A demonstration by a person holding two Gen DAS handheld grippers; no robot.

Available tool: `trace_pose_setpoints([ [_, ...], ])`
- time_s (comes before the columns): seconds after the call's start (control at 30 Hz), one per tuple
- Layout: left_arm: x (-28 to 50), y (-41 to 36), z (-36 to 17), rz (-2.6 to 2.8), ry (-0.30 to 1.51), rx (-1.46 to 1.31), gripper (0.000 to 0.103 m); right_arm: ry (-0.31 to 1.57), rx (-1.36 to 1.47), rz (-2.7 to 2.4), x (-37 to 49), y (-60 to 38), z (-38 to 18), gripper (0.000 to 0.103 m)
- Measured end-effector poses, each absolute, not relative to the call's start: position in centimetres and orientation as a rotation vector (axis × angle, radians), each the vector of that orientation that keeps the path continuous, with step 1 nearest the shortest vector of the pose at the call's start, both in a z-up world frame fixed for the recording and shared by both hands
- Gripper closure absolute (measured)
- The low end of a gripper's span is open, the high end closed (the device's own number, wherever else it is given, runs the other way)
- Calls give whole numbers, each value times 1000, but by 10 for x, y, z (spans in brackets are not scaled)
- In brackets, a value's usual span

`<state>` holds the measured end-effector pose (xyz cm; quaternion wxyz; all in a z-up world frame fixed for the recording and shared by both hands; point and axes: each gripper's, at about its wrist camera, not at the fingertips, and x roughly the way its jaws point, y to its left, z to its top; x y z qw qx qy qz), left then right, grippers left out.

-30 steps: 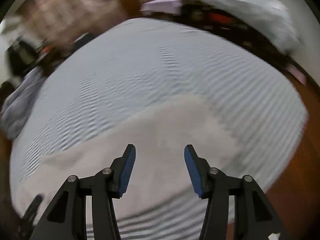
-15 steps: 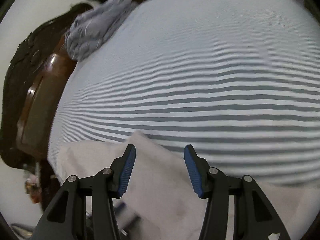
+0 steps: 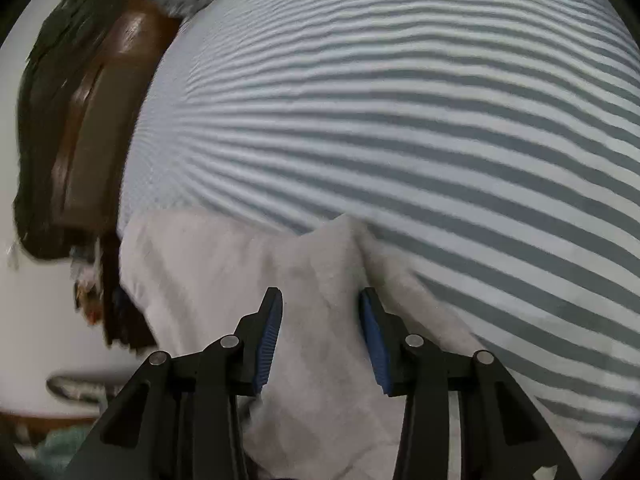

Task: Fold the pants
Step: 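Open both grippers and release the folded sweatpants onto the bed, then grasp the edge of the grey sweatpants leg with the right gripper and lift it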

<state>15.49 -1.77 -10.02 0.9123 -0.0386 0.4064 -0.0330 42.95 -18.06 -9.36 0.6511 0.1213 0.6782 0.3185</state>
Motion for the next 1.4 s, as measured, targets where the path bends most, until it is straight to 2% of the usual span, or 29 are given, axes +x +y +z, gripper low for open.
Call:
trace_pose_setpoints([
  [0.1,160,-8,-105,-38,869,-96,60,1528,272,754,434,-174,-98,63],
  [0.2,157,-13,-105,-17,865,-44,59,1489,430,719,454,-180,-111,64],
  [0.23,157,-11,-105,-15,863,-44,59,1486,500,717,460,-181,-118,66],
  [0.27,157,-9,-105,-17,865,-51,59,1488,528,718,463,-182,-122,74],
  [0.33,157,-6,-104,-22,873,-72,59,1481,465,695,465,-173,-124,82],
  [0.47,161,0,-103,-21,874,-103,59,1387,419,715,455,-172,-99,90],
  [0.63,162,-5,-104,-5,866,-87,59,1314,439,690,461,-180,-91,92],
  [0.67,162,-6,-104,-10,865,-90,59,1311,442,659,465,-179,-96,94],
  [0.7,163,-6,-105,-6,866,-91,59,1287,421,617,472,-179,-100,100],
  [0.9,152,-15,-105,-2,860,-80,58,1211,442,523,485,-200,-90,97],
  [1.03,149,-16,-105,-4,863,-94,57,1145,316,598,454,-191,-46,97],
  [1.13,150,-14,-104,-2,866,-103,57,1171,230,641,432,-179,-35,97],
  [1.3,154,-12,-104,-1,863,-109,57,1242,119,548,426,-165,-68,98],
  [1.33,154,-12,-105,-2,862,-109,57,1246,102,507,430,-163,-78,102],
  [1.4,154,-12,-105,-2,862,-108,57,1232,103,468,436,-164,-88,103],
])
